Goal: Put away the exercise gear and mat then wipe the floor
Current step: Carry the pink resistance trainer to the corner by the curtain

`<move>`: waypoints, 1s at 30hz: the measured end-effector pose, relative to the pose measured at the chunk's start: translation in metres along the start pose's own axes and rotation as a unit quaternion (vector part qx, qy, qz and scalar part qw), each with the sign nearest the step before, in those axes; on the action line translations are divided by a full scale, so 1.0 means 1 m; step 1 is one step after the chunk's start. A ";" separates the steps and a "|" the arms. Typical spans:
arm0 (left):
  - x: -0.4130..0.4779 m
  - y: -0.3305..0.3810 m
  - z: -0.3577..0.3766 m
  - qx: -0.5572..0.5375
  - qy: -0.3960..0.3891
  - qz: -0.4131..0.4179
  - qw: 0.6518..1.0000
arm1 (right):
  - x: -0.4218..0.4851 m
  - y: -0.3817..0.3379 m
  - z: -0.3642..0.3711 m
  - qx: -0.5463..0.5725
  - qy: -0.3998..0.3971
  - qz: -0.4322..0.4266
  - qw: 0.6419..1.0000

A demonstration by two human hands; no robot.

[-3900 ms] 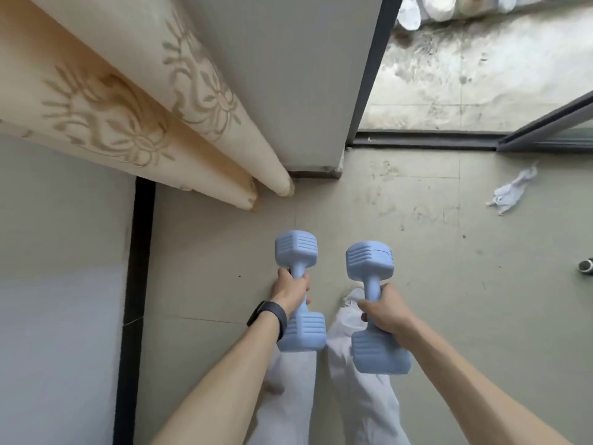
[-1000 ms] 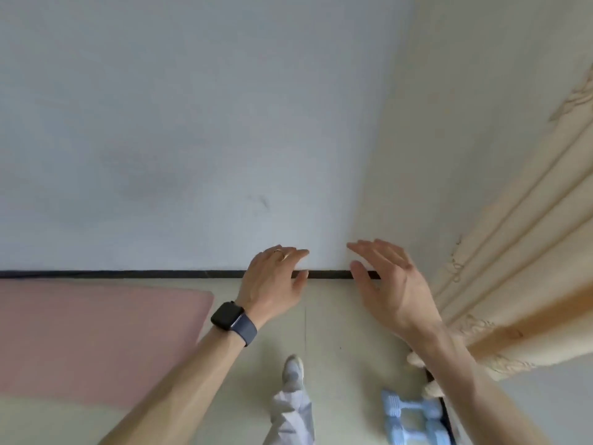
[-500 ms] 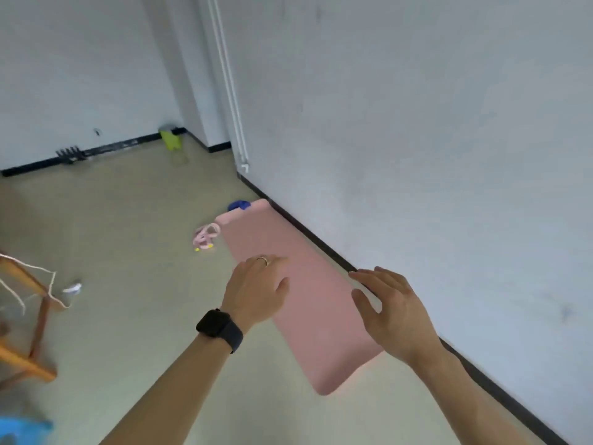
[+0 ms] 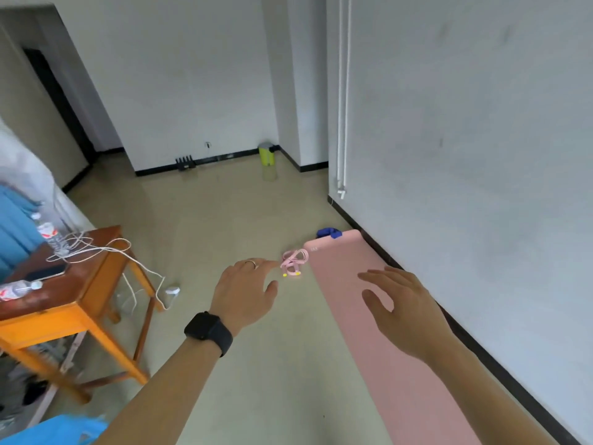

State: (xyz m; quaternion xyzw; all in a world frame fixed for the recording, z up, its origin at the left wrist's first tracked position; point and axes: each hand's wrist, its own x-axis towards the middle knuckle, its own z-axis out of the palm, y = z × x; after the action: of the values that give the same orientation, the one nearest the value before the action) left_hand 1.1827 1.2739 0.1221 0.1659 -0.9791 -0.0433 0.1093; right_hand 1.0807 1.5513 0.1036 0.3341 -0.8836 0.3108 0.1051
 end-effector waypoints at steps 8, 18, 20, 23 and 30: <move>0.149 -0.073 0.003 0.017 0.018 -0.027 0.999 | 0.170 0.006 0.075 0.014 0.037 -0.060 0.997; 0.334 -0.160 0.026 0.010 0.056 -0.078 0.995 | 0.386 0.046 0.176 0.038 0.011 -0.079 0.996; 0.371 -0.187 0.042 0.011 0.052 -0.081 0.995 | 0.426 0.054 0.203 0.037 -0.009 -0.078 0.996; 0.431 -0.230 0.071 0.015 0.033 -0.080 0.996 | 0.483 0.064 0.250 0.030 -0.029 -0.073 0.996; 0.576 -0.342 0.149 0.004 -0.035 -0.054 0.998 | 0.597 0.083 0.376 -0.007 -0.077 -0.018 0.997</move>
State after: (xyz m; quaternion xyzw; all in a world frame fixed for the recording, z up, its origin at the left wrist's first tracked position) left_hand 0.7263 0.7673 0.0506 0.2178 -0.9720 -0.0508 0.0716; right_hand 0.5841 1.0530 0.0039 0.3725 -0.8849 0.2759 0.0450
